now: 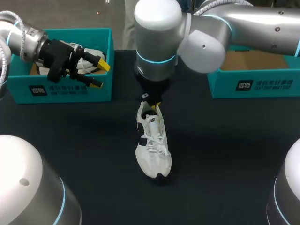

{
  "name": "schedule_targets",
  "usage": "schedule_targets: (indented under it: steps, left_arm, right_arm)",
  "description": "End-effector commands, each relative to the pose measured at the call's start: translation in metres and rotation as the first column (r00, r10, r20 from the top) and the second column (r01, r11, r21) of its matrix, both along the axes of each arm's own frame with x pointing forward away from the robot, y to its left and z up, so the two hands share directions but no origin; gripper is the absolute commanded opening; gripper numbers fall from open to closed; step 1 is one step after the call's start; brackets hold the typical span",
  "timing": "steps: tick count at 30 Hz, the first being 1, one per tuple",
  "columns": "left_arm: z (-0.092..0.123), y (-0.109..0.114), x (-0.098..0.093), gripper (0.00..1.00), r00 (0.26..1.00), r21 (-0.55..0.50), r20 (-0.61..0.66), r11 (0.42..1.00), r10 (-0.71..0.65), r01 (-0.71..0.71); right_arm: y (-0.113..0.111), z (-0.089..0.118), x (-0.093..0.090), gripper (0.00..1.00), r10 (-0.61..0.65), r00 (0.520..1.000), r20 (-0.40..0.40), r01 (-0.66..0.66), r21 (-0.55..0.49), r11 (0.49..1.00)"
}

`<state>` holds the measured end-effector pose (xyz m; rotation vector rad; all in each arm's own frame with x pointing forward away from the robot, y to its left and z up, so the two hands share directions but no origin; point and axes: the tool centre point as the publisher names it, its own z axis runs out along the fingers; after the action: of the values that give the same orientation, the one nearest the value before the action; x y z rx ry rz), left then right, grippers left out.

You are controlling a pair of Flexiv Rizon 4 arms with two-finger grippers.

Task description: Take the shoe out of the shoebox, open the shoe tongue, remove and reinsert the insole, then place the shoe into the shoebox

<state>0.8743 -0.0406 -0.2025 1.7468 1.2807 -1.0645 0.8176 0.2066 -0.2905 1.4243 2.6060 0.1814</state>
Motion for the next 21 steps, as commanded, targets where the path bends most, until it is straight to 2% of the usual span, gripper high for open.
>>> schedule_targets:
  steps: [1, 11, 12, 13, 21]
  left_arm:
    - [0.0002, 0.0001, 0.0, 1.0, 1.0, 0.002, 0.001, 1.0, -0.001, 0.001]
    - [0.0002, 0.0001, 0.0, 1.0, 1.0, 0.002, 0.001, 1.0, -0.001, 0.001]
    - [0.0002, 0.0001, 0.0, 1.0, 1.0, 0.002, 0.001, 1.0, -0.001, 0.001]
    - [0.0002, 0.0001, 0.0, 1.0, 1.0, 0.002, 0.001, 1.0, -0.001, 0.001]
    - [0.0002, 0.0001, 0.0, 1.0, 1.0, 0.002, 0.001, 1.0, -0.001, 0.001]
  right_arm:
    - [-0.0034, 0.0037, -0.0011, 0.0, 0.433, 0.897, 0.088, -0.433, -0.024, 0.901]
    - [0.002, 0.0048, 0.0057, 0.0, 0.656, 0.752, -0.06, -0.657, -0.148, 0.74]
    - [0.0001, 0.0048, 0.0069, 0.0, 0.649, 0.748, -0.138, -0.662, -0.21, 0.719]
    - [-0.0031, 0.002, 0.0086, 0.0, 0.604, 0.754, -0.257, -0.657, -0.321, 0.683]
    - [-0.0031, 0.002, 0.0086, 0.0, 0.604, 0.754, -0.257, -0.657, -0.321, 0.683]
